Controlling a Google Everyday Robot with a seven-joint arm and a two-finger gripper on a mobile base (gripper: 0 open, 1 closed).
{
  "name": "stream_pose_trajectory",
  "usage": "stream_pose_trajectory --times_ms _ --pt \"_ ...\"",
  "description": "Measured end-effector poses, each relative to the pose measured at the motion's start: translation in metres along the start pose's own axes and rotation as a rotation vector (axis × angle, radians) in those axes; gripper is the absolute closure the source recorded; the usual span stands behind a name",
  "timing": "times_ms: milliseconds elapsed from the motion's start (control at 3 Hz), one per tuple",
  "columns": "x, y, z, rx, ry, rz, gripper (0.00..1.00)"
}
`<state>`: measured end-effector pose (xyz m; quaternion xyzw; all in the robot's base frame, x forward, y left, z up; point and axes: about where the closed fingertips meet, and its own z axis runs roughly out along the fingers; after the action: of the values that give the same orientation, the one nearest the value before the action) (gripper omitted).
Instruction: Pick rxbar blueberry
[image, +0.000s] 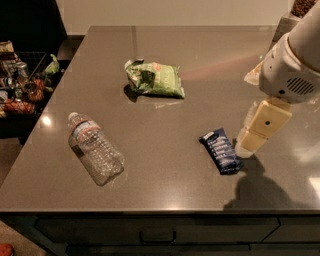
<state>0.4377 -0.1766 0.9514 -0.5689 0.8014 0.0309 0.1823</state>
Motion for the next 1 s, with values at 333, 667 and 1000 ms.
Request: stream_pose_trajectory --times_ms 333,667,1000 --pt "-0.006 0.002 0.026 -0.007 -0.026 0.086 0.00" --pt "-0.004 0.003 0.056 -0.031 -0.029 0.152 0.00" --pt "-0.001 0.004 0.081 -0.054 -0.020 0.193 0.00"
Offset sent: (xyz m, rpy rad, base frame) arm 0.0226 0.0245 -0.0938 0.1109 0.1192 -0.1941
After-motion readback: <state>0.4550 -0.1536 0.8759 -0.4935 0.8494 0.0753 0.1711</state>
